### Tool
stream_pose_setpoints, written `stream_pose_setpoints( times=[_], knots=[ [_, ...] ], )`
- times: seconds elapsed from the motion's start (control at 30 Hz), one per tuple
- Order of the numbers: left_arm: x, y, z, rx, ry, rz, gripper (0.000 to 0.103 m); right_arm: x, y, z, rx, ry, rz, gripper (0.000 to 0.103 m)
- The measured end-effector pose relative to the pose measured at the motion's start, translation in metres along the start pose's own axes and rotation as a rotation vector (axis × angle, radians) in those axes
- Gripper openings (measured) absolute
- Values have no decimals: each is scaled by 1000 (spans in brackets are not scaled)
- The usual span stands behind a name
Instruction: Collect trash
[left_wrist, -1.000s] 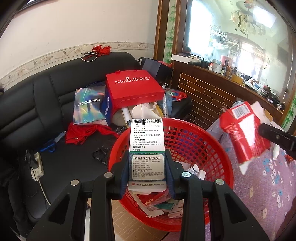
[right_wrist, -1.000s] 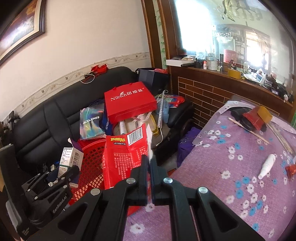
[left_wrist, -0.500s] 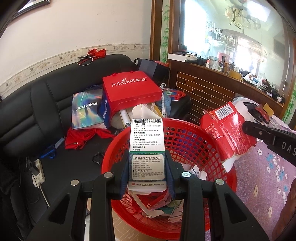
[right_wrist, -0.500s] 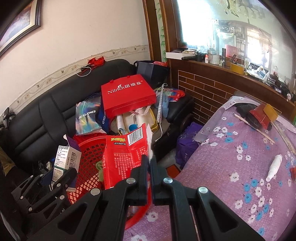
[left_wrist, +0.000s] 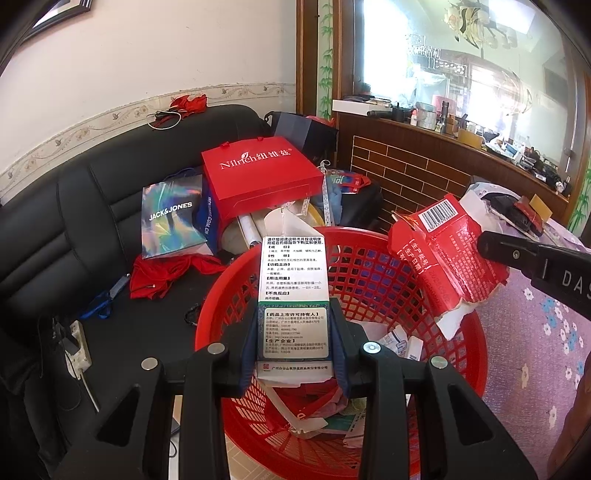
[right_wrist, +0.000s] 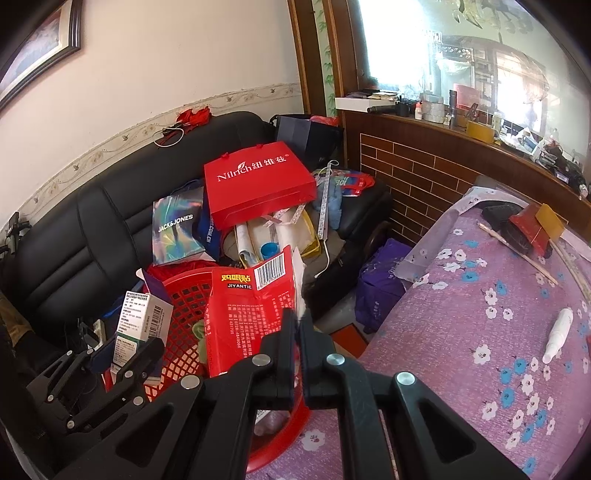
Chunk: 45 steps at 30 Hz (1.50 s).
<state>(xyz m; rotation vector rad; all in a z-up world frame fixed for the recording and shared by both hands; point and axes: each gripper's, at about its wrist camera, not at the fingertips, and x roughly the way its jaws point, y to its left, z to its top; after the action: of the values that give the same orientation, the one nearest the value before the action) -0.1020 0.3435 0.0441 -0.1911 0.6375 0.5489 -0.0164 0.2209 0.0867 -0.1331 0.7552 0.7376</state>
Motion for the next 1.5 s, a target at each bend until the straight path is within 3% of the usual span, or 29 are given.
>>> stream_pose_setpoints(
  times=[0.4, 0.47, 0.53, 0.6, 0.67, 0.77, 0.97, 1.13, 1.3, 1.5],
  knots=[
    [7, -2, -2, 11, 1, -15, 33, 15, 0, 0, 7, 25, 11, 6],
    [8, -3, -3, 17, 3, -23, 33, 15, -1, 0, 12, 26, 12, 14],
    [9, -2, -4, 22, 3, -25, 33, 13, -4, -1, 27, 21, 22, 29],
    [9, -3, -4, 28, 1, -26, 41, 8, -8, 0, 43, 5, 19, 30],
    [7, -3, -4, 28, -13, -20, 64, 4, -12, 2, 55, -3, 28, 30],
    [2, -6, -3, 42, -33, -11, 67, -5, -17, 3, 70, -15, 31, 33],
    [-7, -9, -3, 39, -53, -13, 84, -26, -27, 0, 92, -44, 13, 53],
    [-20, -11, -2, 34, -82, 2, 95, -46, -35, -5, 82, -82, -52, 80],
    [-35, -13, -5, 30, -107, 30, 99, -62, -38, -16, 62, -93, -99, 90],
    [-54, -16, -10, 13, -126, 59, 101, -80, -45, -37, 59, -99, -158, 94]
  ],
)
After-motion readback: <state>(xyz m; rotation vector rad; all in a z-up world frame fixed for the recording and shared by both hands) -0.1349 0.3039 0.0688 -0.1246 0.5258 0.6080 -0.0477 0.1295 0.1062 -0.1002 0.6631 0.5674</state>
